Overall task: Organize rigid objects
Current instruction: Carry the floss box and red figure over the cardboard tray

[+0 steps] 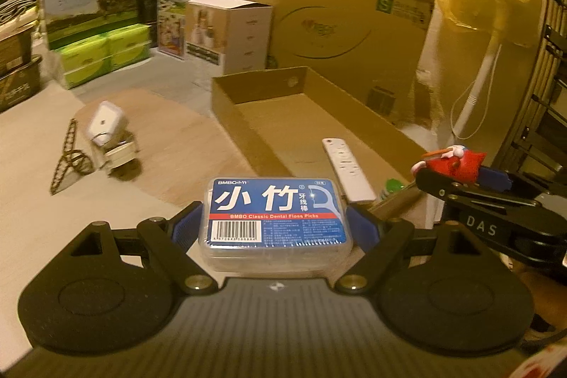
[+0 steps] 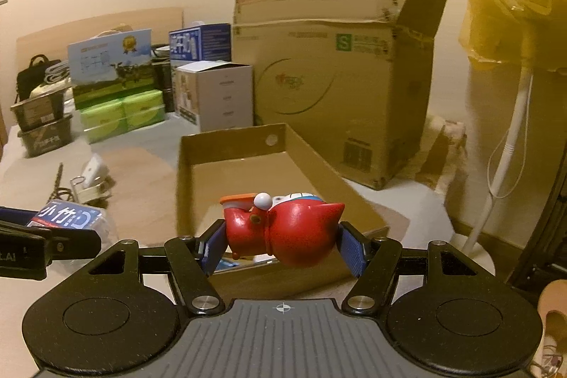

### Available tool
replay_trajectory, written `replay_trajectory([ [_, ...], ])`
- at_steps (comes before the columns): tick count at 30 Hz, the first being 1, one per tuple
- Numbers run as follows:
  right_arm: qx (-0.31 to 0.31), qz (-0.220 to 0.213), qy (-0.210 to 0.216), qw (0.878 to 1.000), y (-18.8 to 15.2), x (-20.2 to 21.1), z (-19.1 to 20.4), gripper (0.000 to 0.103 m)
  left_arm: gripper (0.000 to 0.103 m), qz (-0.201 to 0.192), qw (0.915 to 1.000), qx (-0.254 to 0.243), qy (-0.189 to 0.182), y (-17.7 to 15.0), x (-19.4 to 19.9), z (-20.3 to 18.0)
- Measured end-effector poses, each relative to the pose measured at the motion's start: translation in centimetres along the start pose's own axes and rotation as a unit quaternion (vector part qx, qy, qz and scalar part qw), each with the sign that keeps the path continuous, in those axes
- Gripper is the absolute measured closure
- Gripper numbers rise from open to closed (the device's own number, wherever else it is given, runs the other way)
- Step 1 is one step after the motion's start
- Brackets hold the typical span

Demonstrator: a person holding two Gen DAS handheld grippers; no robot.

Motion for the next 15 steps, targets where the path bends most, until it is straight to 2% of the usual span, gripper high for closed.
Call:
replay_trajectory([
  [15, 0.01, 0.026, 0.002, 1.0, 1.8, -3.3, -3.8, 0.037, 0.019, 0.014, 0.9998, -0.011, -0.012, 2.6, -3.7, -2.6],
])
Point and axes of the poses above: each gripper's, at about its wrist camera, not at the fingertips, and x roughly against the way its jaws point, z to its left, y to its top, the point moved 7 cm from there along -x, roughly the way its jaws point, and after that the axes turned 14 degrees about z, right-handed, at the moved point
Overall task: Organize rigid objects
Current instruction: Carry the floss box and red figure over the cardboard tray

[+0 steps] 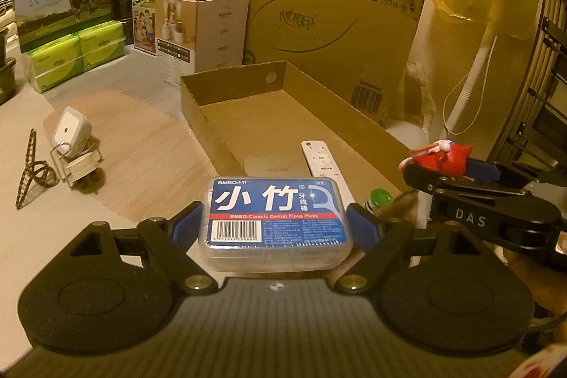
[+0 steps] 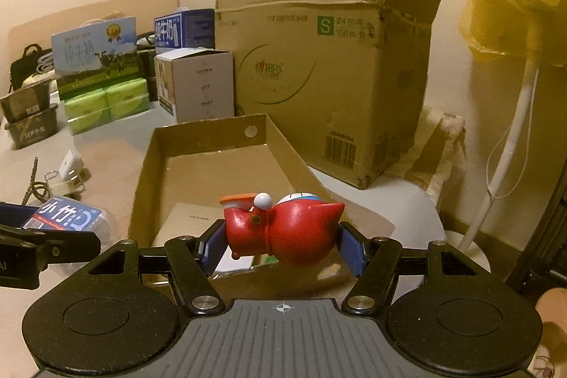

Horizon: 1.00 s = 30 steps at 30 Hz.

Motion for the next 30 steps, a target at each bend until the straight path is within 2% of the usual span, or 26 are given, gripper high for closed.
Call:
replay_trajectory([
  [17, 0.027, 0.025, 0.04, 0.998, 5.4, -6.6, -1.8, 0.037, 0.019, -0.009, 0.9999, 0.002, 0.009, 6.5, -4.6, 0.6],
  [30, 0.07, 0.047, 0.055, 0.995, 10.6, -13.3, -1.3, 0.037, 0.019, -0.003, 0.9997, 0.005, 0.023, 11.6, -10.1, 3.2],
])
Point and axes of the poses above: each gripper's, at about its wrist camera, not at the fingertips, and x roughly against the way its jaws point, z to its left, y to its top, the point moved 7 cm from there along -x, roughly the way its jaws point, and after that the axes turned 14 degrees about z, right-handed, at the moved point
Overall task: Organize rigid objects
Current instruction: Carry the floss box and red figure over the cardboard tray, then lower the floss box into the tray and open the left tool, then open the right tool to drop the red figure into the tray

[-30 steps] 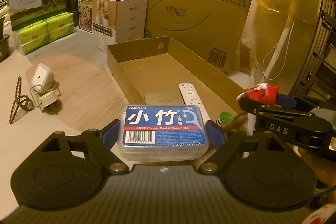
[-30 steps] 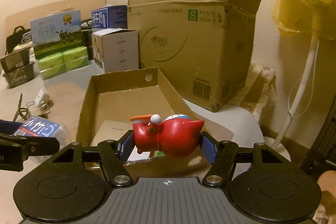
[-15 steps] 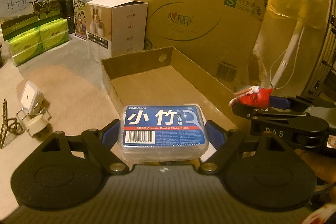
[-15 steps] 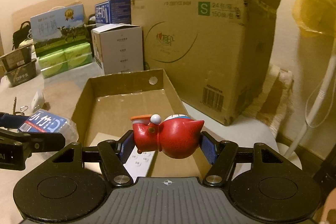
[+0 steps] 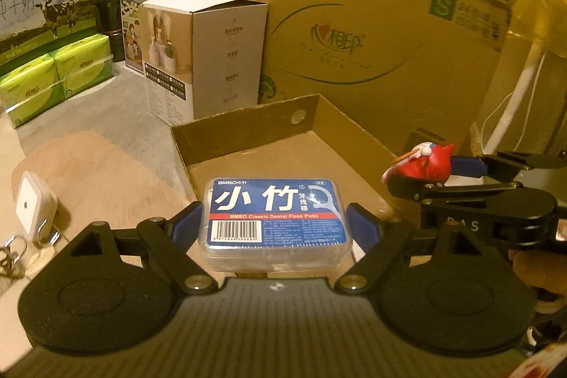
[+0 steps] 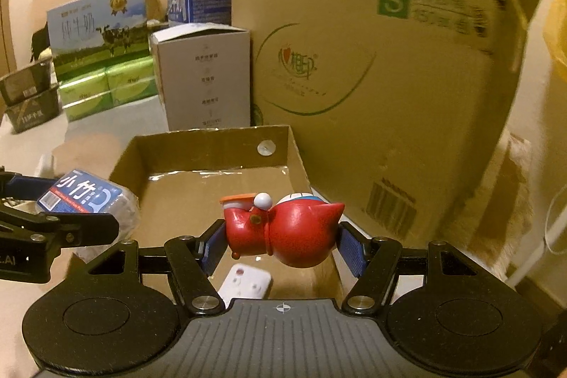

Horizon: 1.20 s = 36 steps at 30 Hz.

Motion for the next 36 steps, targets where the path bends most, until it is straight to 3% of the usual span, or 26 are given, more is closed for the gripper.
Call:
replay_trajectory([
  [13, -0.008, 0.01, 0.006, 1.0, 1.7, -3.0, -0.5, 0.037, 0.018, -0.001, 0.9997, -0.024, -0.001, 2.1, -3.5, 0.3],
  [20, -0.005, 0.009, 0.002, 1.0, 1.5, -2.8, -0.3, 0.037, 0.015, -0.03, 0.9994, -0.006, 0.017, 2.8, -1.9, 2.4],
  [36, 0.008, 0.018, 0.022, 1.0, 2.1, -3.4, 1.4, 0.037, 0.015, -0.027, 0.9993, 0.014, 0.022, 0.9, -0.2, 4.3],
])
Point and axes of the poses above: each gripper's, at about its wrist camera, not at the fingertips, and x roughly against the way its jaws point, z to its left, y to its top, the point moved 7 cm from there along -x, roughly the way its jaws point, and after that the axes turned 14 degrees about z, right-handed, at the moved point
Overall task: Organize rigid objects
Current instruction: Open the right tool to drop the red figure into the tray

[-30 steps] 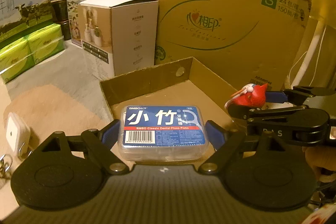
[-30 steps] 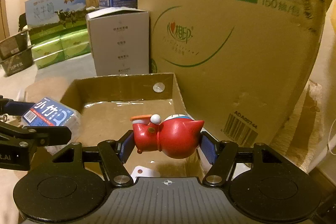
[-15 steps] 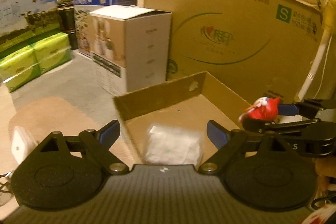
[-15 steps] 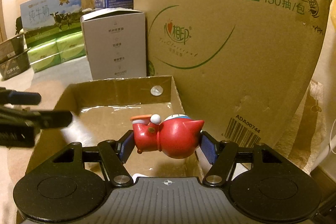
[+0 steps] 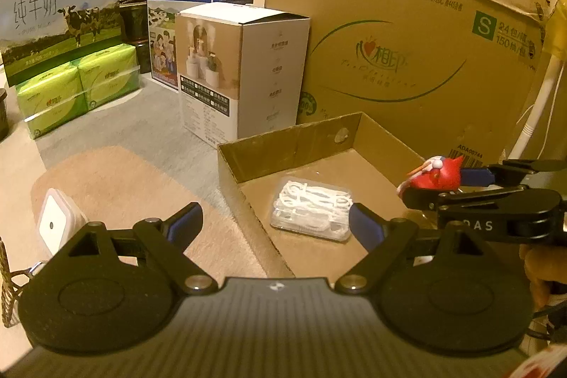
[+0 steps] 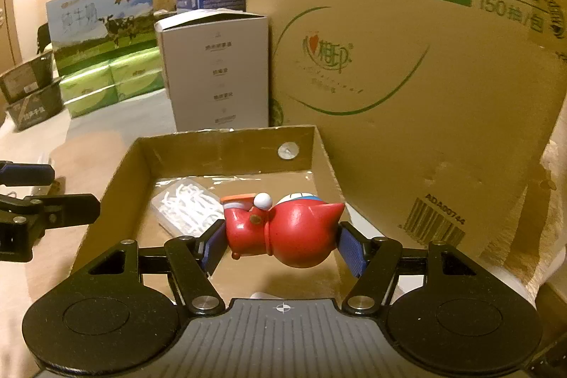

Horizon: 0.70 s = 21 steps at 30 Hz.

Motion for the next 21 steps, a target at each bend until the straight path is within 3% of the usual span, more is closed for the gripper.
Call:
replay_trajectory([
  [11, 0.0, -0.006, 0.023, 1.0, 0.8, -1.2, 0.5, 0.035, 0.015, -0.005, 1.0, 0.007, 0.005, -0.4, 0.6, 0.7],
  [21, -0.018, -0.026, 0.002, 1.0, -0.5, 2.4, 0.4, 0.03, 0.015, -0.003, 0.9998, 0.017, 0.002, -2.6, 3.4, 0.9],
])
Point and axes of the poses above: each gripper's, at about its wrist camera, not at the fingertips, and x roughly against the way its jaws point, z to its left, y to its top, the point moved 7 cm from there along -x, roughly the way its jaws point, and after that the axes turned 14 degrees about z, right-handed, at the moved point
